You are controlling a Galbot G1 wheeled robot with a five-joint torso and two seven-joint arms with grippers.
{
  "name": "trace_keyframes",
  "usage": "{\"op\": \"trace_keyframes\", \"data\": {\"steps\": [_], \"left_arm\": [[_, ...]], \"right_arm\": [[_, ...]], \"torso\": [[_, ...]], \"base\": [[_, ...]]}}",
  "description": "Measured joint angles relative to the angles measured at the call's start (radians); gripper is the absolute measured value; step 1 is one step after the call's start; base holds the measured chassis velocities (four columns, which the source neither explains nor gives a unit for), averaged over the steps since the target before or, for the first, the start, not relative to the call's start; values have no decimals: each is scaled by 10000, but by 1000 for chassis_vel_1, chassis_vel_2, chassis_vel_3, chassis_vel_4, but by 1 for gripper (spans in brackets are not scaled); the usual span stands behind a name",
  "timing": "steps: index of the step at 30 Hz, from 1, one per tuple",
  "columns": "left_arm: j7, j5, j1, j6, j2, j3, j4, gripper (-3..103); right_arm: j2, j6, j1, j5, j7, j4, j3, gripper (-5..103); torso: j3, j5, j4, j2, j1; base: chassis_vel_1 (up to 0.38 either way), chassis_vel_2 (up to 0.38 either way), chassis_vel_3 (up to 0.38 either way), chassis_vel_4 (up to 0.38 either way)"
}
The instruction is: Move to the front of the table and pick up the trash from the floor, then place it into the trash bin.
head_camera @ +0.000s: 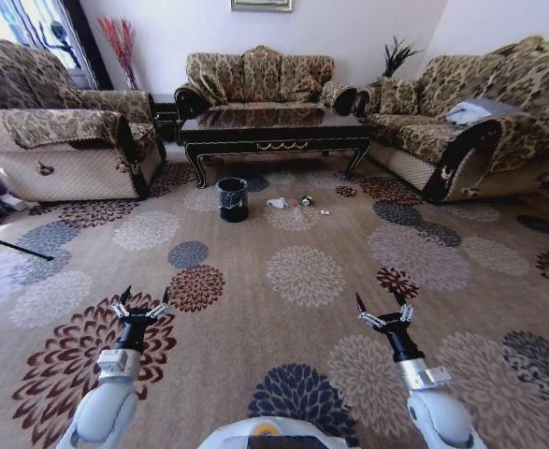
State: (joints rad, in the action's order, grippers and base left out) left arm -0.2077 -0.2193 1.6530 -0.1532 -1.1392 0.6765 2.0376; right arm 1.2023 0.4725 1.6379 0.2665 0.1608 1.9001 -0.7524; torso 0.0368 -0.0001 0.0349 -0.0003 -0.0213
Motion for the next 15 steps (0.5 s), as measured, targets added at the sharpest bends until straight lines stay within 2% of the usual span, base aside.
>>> {"op": "trace_keyframes", "data": {"steps": [15], "left_arm": [[2, -262, -58, -135, -110, -15, -393, 100]], "right_arm": [[22, -18, -34, -200, 6, -138, 24, 100]], "torso": [[45, 0, 1, 0, -2]], "base": [[-14, 18, 17, -15]]}}
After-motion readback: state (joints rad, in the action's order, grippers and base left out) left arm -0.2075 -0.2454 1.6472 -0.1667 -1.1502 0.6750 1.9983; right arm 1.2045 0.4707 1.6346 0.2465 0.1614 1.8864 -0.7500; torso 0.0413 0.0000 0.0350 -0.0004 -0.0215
